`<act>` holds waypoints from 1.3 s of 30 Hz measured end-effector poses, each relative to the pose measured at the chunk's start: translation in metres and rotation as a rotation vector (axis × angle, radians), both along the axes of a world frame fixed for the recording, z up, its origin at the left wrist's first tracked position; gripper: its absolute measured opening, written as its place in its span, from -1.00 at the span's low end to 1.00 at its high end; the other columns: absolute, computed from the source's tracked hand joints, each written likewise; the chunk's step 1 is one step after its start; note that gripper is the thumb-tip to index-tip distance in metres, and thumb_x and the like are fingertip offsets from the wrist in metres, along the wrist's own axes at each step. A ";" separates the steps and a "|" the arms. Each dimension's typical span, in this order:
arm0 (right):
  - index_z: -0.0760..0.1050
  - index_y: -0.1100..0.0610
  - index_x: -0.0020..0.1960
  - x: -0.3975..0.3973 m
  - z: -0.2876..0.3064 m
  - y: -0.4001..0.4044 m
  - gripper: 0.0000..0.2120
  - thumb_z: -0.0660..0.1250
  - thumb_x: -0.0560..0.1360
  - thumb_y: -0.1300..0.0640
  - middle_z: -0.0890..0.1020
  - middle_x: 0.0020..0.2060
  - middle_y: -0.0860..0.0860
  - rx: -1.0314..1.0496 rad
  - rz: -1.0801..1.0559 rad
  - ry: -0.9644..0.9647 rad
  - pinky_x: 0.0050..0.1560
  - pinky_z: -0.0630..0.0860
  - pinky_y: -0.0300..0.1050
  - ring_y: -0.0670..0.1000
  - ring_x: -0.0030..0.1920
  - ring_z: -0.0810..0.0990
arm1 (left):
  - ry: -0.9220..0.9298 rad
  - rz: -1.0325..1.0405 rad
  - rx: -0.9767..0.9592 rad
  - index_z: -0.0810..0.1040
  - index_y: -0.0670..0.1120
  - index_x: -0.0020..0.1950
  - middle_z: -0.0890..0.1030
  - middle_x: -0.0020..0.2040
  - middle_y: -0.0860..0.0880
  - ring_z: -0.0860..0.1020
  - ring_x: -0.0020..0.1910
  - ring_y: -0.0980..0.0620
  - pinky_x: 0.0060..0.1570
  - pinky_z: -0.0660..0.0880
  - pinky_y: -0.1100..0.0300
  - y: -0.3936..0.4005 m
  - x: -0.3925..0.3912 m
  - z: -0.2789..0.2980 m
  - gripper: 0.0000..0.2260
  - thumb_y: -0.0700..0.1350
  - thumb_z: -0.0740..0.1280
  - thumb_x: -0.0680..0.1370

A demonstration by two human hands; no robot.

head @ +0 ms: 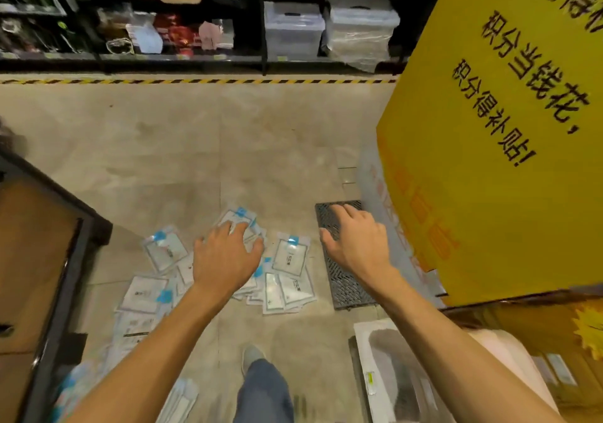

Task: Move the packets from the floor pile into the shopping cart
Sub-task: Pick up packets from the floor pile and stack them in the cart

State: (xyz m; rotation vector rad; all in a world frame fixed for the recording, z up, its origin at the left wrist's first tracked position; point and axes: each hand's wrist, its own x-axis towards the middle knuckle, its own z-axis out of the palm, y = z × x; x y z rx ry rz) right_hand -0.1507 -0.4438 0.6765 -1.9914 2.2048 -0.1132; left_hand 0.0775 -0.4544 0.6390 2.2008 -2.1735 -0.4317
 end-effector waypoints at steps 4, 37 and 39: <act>0.39 0.11 0.51 -0.004 -0.053 -0.052 -0.41 0.31 0.57 -0.14 0.59 0.30 0.12 0.041 -0.033 0.037 0.11 0.52 0.20 0.25 0.25 0.57 | 0.047 -0.021 0.039 0.55 -0.04 0.39 0.62 0.27 -0.11 0.56 0.24 -0.19 0.22 0.42 -0.13 -0.051 0.000 -0.054 -0.41 0.24 0.06 0.52; 0.31 0.22 0.48 -0.088 -0.900 -0.210 -0.28 0.03 0.62 -0.35 0.43 0.38 0.23 0.323 0.035 0.195 0.30 0.33 0.33 0.31 0.36 0.40 | -0.199 -0.018 0.153 0.31 -0.27 0.37 0.40 0.37 -0.31 0.39 0.30 -0.28 0.23 0.33 -0.20 -0.089 -0.078 -0.863 -0.31 0.32 0.14 0.56; 0.31 0.22 0.47 -0.084 -0.910 -0.208 -0.25 0.05 0.59 -0.37 0.41 0.37 0.22 0.256 -0.005 0.181 0.30 0.30 0.28 0.28 0.36 0.38 | -0.188 0.023 0.216 0.18 -0.31 0.53 0.22 0.54 -0.35 0.24 0.50 -0.31 0.45 0.15 -0.23 -0.076 -0.086 -0.870 -0.12 0.43 0.02 0.56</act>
